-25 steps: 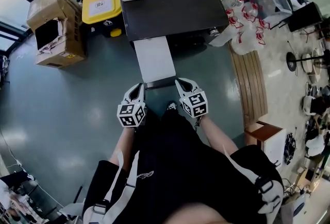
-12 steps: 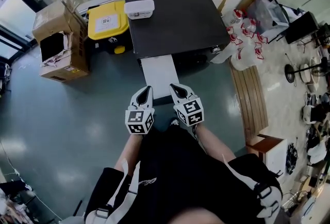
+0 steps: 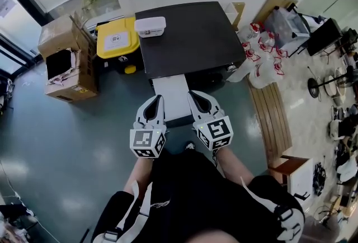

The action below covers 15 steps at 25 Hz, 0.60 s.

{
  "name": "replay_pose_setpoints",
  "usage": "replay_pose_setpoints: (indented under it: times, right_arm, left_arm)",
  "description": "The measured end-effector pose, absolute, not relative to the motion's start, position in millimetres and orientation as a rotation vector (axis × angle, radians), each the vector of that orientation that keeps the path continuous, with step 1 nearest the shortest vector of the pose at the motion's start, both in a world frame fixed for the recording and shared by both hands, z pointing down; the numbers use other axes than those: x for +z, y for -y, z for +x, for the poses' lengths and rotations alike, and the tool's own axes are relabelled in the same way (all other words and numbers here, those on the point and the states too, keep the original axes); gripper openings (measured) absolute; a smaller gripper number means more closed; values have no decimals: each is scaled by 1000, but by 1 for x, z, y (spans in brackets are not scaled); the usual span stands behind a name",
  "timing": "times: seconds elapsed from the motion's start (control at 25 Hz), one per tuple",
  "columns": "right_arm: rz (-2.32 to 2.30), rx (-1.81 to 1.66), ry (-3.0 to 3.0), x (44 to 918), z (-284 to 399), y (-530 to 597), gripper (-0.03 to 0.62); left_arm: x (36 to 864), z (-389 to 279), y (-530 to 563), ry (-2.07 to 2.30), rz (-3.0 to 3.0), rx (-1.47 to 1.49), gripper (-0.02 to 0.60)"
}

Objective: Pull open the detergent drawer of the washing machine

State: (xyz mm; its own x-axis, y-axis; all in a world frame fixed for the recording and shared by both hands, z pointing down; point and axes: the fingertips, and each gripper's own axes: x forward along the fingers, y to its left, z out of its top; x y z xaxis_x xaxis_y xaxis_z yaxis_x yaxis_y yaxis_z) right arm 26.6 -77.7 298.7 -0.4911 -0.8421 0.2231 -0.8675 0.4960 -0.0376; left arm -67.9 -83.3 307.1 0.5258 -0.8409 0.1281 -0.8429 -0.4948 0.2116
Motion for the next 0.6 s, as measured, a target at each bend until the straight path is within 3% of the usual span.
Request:
replay_pose_setpoints:
  times: [0.6]
  right_arm:
    - [1610,54,2579,228,43,76,9]
  left_arm:
    - [211,-79,74,1584,2637,-45,20]
